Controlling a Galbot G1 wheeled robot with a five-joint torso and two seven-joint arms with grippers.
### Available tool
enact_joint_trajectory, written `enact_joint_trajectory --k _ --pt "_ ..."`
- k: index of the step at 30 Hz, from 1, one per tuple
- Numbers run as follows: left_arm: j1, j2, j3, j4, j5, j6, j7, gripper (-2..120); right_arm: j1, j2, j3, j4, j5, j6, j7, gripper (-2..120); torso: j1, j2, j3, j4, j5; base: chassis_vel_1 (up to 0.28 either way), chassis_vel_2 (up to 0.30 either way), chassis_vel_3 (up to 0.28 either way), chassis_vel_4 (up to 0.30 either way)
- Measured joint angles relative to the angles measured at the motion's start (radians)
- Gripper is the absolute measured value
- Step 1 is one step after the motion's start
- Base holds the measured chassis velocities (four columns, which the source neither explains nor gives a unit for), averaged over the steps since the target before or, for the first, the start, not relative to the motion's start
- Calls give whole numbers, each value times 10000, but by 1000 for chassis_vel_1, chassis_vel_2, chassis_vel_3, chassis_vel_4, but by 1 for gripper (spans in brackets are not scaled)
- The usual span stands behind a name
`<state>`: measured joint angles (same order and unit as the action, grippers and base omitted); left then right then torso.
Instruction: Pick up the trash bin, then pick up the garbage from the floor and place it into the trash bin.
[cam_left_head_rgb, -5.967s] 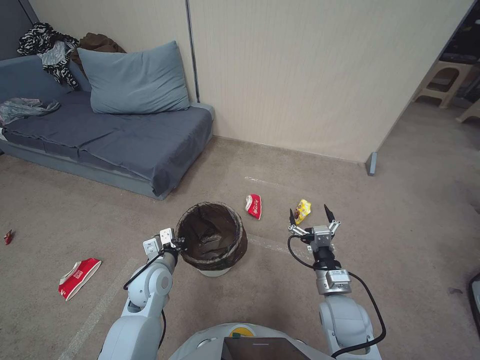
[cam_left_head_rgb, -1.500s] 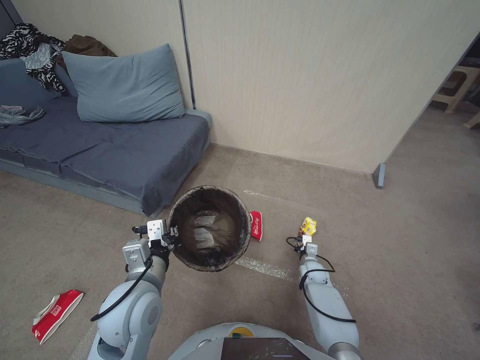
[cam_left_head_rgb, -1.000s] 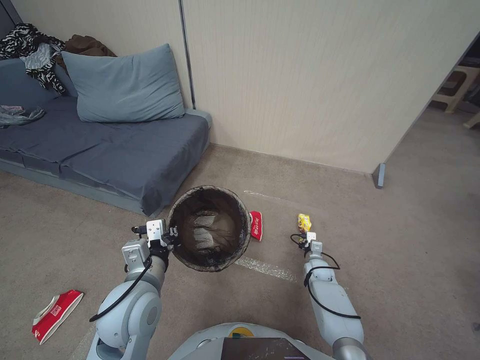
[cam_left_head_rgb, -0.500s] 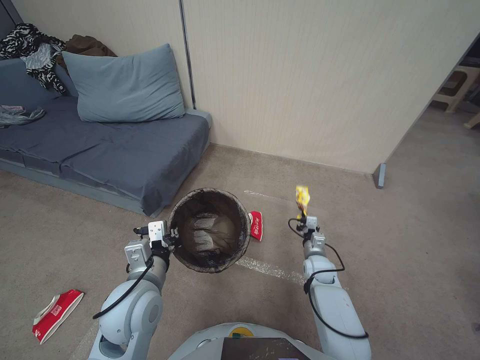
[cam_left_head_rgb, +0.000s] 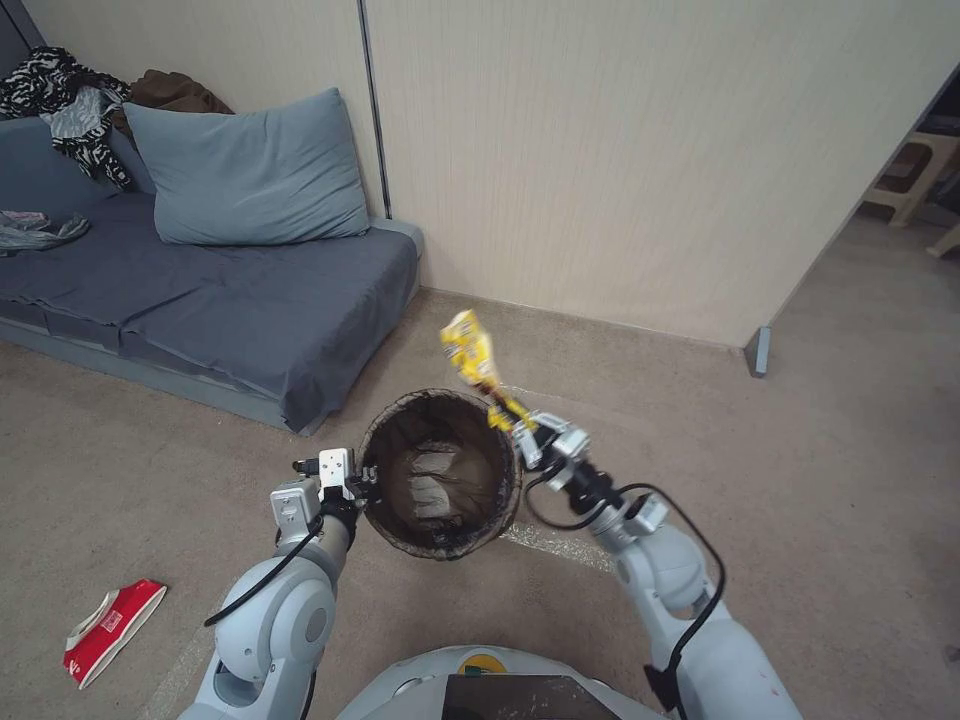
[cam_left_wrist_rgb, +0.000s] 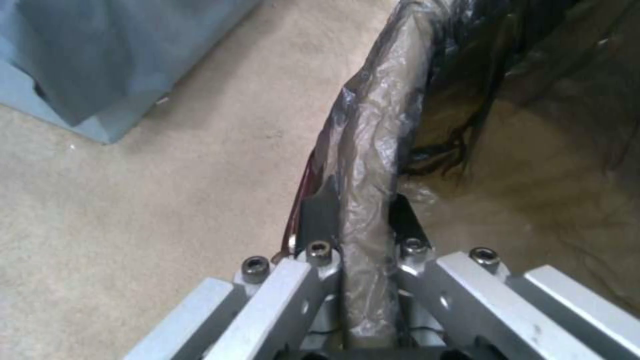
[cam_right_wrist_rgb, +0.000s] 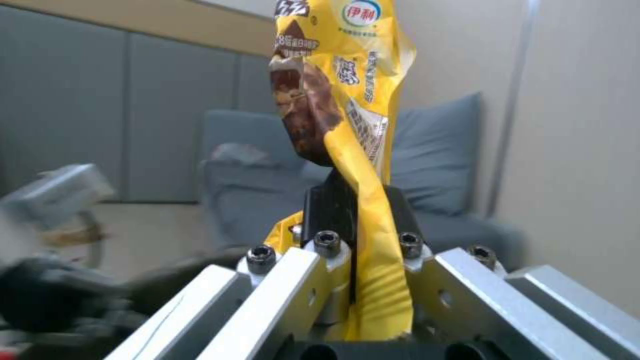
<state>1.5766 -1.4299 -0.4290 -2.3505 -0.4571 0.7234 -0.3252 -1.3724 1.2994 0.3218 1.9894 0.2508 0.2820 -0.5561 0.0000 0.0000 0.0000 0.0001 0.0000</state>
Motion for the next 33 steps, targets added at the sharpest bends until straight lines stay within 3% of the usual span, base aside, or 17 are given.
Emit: enact_joint_trajectory --k 5,10,18,27,29,33 --pt "-2 -93 171 -2 31 22 -13 0 392 -383 -1897 -572 -458 -643 999 0 0 0 0 0 -1 0 0 0 0" --pt "19 -123 155 -83 72 26 -25 0 692 -203 -2633 -1399 -975 -763 1438 0 0 0 0 0 -1 0 0 0 0" --pt "14 -164 104 -171 157 30 -43 2 721 5 -2666 -2230 -1350 -602 1658 0 0 0 0 -1 -1 0 0 0 0" --pt "-58 -170 50 -173 234 23 -50 2 490 16 -2499 -2344 -1656 -489 1701 -2 0 0 0 -2 -1 0 0 0 0" --pt "-69 -170 28 -172 236 21 -52 2 482 20 -2468 -2354 -1703 -456 1702 6 0 0 0 -1 -1 0 0 0 0" --pt "-71 -170 23 -173 236 20 -51 2 481 20 -2463 -2355 -1707 -453 1702 6 0 0 0 -1 -1 0 0 0 0"
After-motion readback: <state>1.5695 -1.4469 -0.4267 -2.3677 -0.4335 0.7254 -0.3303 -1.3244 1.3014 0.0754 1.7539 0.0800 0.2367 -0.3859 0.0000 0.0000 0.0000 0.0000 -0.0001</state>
